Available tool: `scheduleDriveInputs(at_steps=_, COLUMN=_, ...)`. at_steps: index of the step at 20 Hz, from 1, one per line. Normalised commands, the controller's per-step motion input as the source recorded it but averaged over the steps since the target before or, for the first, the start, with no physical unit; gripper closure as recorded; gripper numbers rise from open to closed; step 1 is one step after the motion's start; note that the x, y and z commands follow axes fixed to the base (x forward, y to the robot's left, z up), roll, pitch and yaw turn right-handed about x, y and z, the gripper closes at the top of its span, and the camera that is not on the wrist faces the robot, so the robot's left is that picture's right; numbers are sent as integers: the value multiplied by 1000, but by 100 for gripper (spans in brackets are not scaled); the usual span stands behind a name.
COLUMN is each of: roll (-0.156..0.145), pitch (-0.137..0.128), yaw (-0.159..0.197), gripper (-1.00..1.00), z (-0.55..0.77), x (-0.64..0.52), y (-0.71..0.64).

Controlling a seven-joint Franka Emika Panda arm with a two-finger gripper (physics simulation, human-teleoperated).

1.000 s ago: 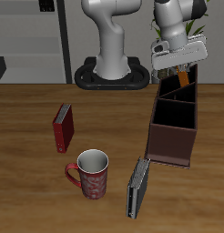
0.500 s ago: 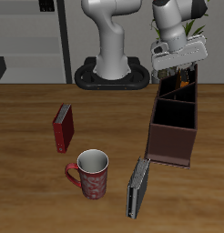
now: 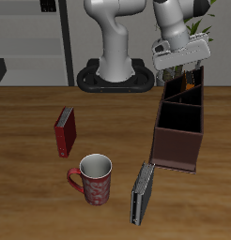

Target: Place the orange book into the left desk caddy's left compartment and place the striped book into the left desk caddy's right compartment and place the red book into the left desk caddy's right compartment

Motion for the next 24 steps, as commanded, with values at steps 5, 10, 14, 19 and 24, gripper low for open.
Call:
scheduleDriveInputs(at_steps=5, roll=-77, pitch=-6, yaw=-13, gripper=-100, z=300, x=343, y=-159)
scheduleDriveInputs(at_steps=10, roll=-114, pitch=-35, yaw=24, gripper=-100, z=329, x=415, y=-66)
scheduleDriveInputs(at_steps=14, roll=-79, pitch=10, yaw=73, gripper=-100, z=281, x=563, y=72)
scheduleDriveInputs(at_steps=19, roll=-103, pitch=-1, yaw=52, gripper=-100, z=288, x=466, y=152)
scheduleDriveInputs(at_steps=24, roll=-171, pitch=15, yaw=-8, gripper=-100, z=352, x=594, y=-3)
